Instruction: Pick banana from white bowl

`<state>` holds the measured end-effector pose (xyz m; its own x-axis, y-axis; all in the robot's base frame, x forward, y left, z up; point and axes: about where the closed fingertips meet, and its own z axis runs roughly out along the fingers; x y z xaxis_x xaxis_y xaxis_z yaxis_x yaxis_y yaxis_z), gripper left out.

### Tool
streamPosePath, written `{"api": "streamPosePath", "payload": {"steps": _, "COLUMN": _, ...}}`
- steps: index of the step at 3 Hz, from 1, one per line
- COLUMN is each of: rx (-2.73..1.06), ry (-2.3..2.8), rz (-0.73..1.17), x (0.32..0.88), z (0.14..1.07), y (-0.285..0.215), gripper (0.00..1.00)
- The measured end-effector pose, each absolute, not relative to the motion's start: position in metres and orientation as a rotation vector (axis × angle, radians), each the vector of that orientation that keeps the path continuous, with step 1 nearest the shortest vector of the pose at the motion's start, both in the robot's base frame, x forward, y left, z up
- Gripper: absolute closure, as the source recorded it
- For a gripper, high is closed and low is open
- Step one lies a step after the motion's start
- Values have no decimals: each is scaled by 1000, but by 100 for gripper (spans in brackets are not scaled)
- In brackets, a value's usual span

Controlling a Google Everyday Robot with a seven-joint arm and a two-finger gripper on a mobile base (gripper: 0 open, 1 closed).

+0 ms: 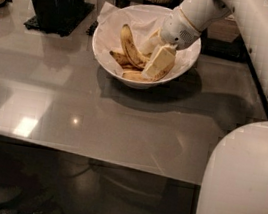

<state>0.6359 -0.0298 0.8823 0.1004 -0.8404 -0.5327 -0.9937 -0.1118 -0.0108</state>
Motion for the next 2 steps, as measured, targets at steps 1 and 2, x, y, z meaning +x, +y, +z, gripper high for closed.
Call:
{"api": "streamPosePath", "payload": {"steps": 1, "rx": -2010, "ry": 1821, "rz": 567, "x": 635, "z": 882, "y": -34, "gripper": 44}}
{"api": "streamPosePath", "payload": {"steps": 2, "rx": -2005, "ry": 1833, "rz": 571, "x": 636, "z": 883, "y": -34, "gripper": 52}}
